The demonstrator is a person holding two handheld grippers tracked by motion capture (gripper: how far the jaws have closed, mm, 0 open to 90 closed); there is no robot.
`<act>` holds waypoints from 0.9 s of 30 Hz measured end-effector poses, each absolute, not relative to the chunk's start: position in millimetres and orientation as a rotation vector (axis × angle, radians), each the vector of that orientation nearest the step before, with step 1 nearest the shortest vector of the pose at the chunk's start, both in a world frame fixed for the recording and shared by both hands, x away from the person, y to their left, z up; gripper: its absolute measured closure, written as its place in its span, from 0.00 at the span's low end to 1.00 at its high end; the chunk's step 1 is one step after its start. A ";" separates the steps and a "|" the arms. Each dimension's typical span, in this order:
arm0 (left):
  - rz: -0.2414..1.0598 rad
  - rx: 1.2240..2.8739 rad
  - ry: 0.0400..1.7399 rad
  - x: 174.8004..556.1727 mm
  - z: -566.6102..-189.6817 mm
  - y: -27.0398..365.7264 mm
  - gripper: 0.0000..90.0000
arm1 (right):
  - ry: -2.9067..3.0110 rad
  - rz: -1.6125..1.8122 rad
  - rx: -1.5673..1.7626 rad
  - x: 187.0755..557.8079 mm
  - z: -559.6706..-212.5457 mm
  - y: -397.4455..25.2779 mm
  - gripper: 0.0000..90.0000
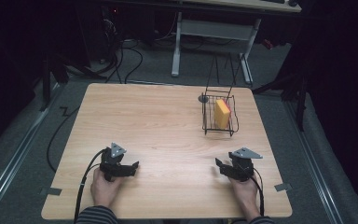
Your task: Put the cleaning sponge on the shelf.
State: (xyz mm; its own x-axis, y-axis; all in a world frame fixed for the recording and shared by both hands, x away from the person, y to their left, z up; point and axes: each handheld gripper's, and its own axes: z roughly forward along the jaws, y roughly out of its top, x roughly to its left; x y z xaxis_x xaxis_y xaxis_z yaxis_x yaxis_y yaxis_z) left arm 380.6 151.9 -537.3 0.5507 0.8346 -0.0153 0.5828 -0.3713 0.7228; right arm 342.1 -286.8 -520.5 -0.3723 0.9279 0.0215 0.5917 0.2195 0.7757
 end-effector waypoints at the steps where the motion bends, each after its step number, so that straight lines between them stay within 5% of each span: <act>1: 0.467 2.094 1.136 380.6 -537.3 151.9 0.12 | 2.047 0.990 1.402 342.4 -520.5 -286.5 0.38; 27: 0.469 2.096 1.136 379.9 -537.1 152.0 0.13 | 2.095 0.880 1.417 350.3 -530.9 -281.1 0.37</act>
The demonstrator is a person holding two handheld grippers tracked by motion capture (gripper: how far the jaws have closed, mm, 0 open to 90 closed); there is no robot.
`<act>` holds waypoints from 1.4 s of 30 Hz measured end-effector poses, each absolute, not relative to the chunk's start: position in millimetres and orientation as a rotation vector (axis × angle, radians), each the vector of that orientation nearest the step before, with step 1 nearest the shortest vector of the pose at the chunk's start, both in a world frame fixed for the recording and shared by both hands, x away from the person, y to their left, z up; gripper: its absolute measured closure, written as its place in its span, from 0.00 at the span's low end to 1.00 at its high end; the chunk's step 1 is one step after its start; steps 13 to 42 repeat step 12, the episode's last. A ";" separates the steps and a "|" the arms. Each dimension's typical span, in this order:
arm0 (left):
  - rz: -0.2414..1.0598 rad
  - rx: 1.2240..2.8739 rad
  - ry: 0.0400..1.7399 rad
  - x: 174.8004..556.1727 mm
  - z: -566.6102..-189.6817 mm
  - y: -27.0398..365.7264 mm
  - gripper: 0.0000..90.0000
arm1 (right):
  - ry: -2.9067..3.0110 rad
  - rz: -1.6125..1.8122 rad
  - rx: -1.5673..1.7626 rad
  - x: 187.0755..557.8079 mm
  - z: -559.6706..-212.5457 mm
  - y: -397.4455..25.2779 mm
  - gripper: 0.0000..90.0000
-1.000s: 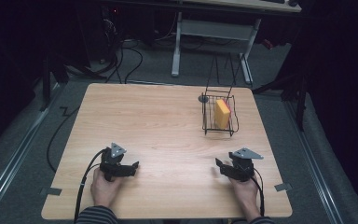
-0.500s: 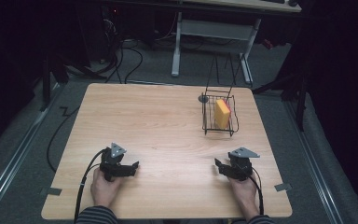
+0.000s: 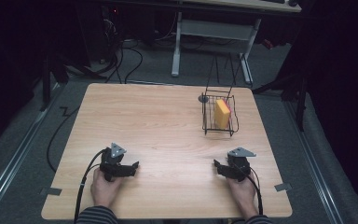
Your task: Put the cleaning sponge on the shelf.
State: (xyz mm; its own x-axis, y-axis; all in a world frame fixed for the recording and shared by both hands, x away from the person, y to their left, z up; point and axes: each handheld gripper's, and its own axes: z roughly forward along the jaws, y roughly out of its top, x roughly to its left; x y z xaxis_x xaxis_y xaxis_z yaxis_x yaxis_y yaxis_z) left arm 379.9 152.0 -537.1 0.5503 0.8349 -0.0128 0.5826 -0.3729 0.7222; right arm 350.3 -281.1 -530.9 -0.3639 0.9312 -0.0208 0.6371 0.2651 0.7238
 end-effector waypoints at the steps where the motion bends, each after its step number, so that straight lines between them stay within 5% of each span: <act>1: 0.469 2.095 1.137 379.8 -537.1 152.0 0.13 | 2.095 0.880 1.417 350.2 -531.0 -281.2 0.37; 42: 0.470 2.089 1.140 379.7 -537.3 151.6 0.13 | 2.092 0.879 1.421 349.6 -531.0 -280.6 0.37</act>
